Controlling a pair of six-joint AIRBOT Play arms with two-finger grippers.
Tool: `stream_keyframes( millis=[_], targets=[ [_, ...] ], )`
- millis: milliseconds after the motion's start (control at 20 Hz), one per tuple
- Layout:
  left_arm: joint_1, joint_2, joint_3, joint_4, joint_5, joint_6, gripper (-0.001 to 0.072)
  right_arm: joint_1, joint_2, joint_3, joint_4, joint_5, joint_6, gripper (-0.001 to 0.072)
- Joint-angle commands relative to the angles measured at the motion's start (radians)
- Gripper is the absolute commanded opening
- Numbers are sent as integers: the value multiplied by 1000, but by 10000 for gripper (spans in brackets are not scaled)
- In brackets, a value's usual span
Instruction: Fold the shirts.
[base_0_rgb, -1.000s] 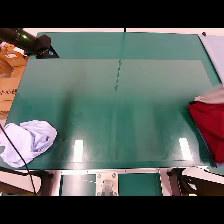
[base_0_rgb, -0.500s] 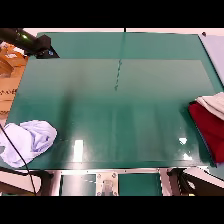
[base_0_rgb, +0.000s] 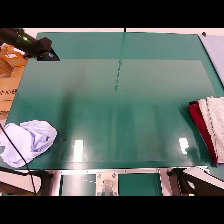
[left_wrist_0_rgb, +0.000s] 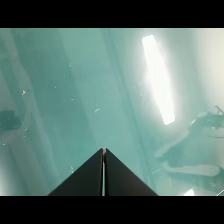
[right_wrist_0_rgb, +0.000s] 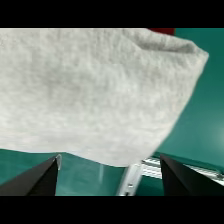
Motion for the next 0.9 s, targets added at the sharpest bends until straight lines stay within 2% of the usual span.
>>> stream_keyframes(
  millis=[0, 50, 100, 200, 350, 450, 650, 750, 850],
  targets=[
    [0, 5, -6, -1, 27, 7, 18, 45, -4, 117, 247, -13, 26, 327],
    [0, 11, -5, 0, 36, 5, 18, 99, -7, 157, 372, -32, -8, 34],
    [0, 21, -5, -1, 39, -8, 18, 174, -7, 179, 459, -68, -27, 12],
    [-4, 49, -7, 0, 26, -23, 18, 357, -7, 191, 502, -111, -40, 11],
    [-4, 148, -129, 0, 19, -27, 18, 690, -2, 176, 436, -143, -85, 10],
    [-4, 271, -337, 0, 57, -24, 18, 941, 20, 122, 335, -183, -88, 10],
    [-4, 575, -891, 10, 184, 8, 18, 1385, 76, -90, 213, -379, -86, 10],
    [-4, 673, -1076, 11, 216, 26, 18, 1504, 76, -167, 214, -427, -67, 10],
    [-4, 709, -1153, 13, 214, 27, 19, 1562, 76, -195, 222, -459, -56, 10]
  ],
)
